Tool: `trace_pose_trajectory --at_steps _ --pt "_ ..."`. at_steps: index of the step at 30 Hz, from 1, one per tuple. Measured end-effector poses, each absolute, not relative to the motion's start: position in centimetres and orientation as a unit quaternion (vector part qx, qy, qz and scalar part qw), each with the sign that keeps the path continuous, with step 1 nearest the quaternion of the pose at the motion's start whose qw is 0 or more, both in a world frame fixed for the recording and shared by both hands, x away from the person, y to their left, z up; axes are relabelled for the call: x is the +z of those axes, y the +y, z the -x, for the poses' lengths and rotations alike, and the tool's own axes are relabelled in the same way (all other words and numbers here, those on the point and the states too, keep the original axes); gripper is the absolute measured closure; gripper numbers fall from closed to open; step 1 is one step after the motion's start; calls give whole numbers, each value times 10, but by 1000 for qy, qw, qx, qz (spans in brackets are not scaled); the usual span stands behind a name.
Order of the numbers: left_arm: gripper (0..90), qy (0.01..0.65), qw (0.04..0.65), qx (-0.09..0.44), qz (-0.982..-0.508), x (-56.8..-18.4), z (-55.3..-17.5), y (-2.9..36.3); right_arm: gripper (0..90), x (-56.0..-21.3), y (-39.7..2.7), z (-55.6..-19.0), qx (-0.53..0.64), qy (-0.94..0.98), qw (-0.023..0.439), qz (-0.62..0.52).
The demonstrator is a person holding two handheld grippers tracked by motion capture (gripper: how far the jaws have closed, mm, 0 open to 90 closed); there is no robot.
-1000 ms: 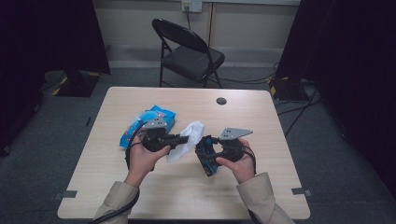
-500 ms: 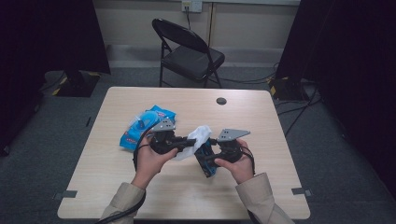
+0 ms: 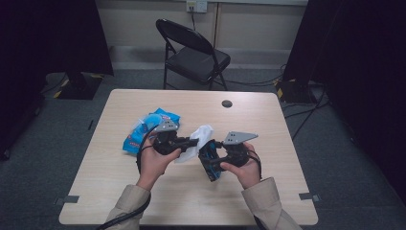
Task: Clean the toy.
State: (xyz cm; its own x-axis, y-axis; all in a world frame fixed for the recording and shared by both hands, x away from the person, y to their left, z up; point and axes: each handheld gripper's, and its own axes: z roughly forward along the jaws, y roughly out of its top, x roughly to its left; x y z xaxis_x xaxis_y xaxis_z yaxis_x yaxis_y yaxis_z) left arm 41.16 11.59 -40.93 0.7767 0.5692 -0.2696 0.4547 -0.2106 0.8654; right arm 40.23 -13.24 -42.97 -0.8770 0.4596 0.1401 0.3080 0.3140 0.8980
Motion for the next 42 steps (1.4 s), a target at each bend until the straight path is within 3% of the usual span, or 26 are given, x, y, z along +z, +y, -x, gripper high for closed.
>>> trace_pose_trajectory --at_steps 42 --pt "835 301 488 -26 -819 -478 -386 88 255 -425 -136 -405 563 780 74 -261"
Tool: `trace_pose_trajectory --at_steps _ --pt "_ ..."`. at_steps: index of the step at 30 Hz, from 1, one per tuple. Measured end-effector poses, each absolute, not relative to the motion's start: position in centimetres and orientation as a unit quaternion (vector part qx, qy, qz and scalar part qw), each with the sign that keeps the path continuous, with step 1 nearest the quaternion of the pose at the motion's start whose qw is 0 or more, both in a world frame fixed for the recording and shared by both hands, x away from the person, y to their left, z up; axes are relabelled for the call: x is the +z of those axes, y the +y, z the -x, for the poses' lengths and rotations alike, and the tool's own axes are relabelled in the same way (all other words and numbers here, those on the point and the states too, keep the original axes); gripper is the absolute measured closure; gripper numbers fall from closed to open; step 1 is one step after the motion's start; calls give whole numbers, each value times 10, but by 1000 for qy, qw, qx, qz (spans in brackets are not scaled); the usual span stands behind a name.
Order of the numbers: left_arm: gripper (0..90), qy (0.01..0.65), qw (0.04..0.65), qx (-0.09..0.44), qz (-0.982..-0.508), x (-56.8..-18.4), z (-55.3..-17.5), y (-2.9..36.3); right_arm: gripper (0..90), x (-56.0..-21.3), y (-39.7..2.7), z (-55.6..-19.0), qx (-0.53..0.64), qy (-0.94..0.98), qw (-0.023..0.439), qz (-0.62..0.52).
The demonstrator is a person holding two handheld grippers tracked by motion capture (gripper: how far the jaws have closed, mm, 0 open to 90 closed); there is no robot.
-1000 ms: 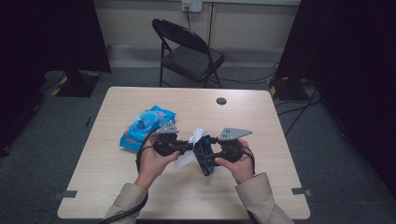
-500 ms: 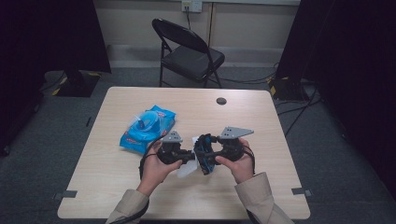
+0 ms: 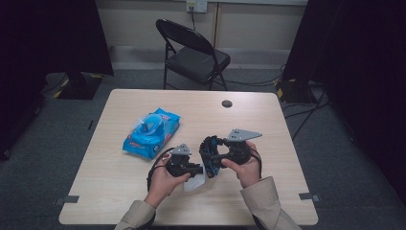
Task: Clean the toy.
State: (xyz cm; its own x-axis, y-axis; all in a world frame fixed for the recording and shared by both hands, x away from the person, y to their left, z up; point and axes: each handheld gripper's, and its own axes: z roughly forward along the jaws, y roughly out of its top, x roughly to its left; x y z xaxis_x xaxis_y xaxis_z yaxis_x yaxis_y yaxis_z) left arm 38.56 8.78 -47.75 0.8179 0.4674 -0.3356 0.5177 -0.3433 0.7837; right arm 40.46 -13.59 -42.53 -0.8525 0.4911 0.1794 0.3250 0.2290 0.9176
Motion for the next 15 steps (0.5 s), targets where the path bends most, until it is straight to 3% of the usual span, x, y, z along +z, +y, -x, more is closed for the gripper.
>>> trace_pose_trajectory --at_steps 7,15 --pt "835 310 486 -22 -817 -477 -388 98 255 -424 -139 -405 565 778 75 -263" --pt "836 333 523 12 -784 -438 -403 131 255 -427 -140 -406 563 779 73 -266"
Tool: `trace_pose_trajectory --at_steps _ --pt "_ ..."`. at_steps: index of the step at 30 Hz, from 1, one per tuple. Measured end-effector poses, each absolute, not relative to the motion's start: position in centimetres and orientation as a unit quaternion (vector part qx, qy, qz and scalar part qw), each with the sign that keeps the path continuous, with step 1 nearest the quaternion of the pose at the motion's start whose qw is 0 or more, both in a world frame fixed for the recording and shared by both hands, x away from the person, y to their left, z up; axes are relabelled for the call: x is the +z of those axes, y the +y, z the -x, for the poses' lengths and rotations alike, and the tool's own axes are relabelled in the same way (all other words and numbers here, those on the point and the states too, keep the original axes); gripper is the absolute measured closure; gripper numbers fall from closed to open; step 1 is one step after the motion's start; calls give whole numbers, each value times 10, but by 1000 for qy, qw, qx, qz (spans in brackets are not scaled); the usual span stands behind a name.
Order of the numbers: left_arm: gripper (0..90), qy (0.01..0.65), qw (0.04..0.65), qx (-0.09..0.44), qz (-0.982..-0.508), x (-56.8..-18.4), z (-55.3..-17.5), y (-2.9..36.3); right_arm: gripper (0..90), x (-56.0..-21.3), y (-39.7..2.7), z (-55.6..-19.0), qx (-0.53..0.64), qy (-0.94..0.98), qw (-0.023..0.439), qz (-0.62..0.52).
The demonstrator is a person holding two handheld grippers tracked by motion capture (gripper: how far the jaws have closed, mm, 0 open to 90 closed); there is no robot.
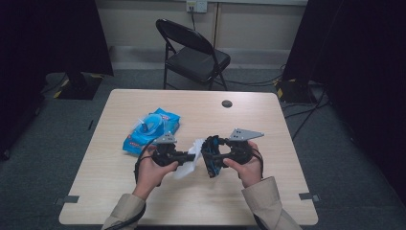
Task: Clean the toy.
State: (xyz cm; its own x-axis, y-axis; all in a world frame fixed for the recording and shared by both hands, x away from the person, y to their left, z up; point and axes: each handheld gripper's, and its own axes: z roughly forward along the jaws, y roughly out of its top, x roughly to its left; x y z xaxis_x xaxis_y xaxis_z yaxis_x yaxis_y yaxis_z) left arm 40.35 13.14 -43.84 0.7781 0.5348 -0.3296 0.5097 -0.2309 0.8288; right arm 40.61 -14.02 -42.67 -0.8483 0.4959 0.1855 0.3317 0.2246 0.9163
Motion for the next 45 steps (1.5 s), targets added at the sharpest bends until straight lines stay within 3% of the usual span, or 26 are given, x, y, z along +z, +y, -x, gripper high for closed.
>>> trace_pose_trajectory --at_steps 10,30,45 --pt "835 322 553 19 -768 -413 -409 128 255 -429 -134 -404 558 787 67 -256" --pt "834 315 526 -4 -790 -443 -407 103 255 -428 -131 -403 565 783 63 -253" --pt "834 311 499 -49 -808 -488 -396 81 255 -421 -138 -404 584 768 63 -257"
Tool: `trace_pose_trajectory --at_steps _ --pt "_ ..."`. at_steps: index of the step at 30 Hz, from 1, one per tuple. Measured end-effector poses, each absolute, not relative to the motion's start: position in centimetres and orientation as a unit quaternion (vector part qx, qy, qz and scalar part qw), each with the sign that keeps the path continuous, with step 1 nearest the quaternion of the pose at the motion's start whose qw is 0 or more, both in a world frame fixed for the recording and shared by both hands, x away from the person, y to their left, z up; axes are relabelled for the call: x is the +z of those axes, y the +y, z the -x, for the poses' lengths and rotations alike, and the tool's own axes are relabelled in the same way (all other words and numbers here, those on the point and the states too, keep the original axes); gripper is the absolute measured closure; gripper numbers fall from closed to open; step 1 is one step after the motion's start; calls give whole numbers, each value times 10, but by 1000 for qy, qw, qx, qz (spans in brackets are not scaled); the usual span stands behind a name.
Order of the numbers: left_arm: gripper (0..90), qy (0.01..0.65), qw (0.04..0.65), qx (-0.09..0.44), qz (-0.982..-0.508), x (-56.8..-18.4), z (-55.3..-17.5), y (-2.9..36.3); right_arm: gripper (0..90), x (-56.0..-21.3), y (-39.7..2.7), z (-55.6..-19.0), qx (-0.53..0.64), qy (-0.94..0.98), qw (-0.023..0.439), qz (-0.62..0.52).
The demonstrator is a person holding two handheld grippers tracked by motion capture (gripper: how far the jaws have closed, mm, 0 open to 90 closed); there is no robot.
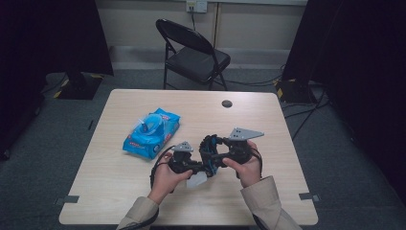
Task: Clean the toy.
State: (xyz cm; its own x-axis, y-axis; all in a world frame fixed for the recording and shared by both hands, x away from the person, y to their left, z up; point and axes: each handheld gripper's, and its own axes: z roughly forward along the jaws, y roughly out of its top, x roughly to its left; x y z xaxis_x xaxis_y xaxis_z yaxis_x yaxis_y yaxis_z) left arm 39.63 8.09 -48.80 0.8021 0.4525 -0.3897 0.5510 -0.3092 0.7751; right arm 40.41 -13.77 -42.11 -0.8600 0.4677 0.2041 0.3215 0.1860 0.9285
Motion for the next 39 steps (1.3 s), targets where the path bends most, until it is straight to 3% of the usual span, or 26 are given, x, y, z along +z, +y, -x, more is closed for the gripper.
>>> trace_pose_trajectory --at_steps 8,20,28,39 --pt "834 312 498 -55 -807 -491 -394 85 255 -421 -147 -406 589 760 66 -267" --pt "834 327 549 -2 -770 -436 -411 124 255 -426 -154 -407 578 766 69 -273" --pt "834 306 552 5 -776 -417 -418 110 255 -428 -151 -403 575 772 64 -264" --pt "833 294 532 -13 -794 -435 -415 86 254 -425 -151 -397 578 771 68 -259"
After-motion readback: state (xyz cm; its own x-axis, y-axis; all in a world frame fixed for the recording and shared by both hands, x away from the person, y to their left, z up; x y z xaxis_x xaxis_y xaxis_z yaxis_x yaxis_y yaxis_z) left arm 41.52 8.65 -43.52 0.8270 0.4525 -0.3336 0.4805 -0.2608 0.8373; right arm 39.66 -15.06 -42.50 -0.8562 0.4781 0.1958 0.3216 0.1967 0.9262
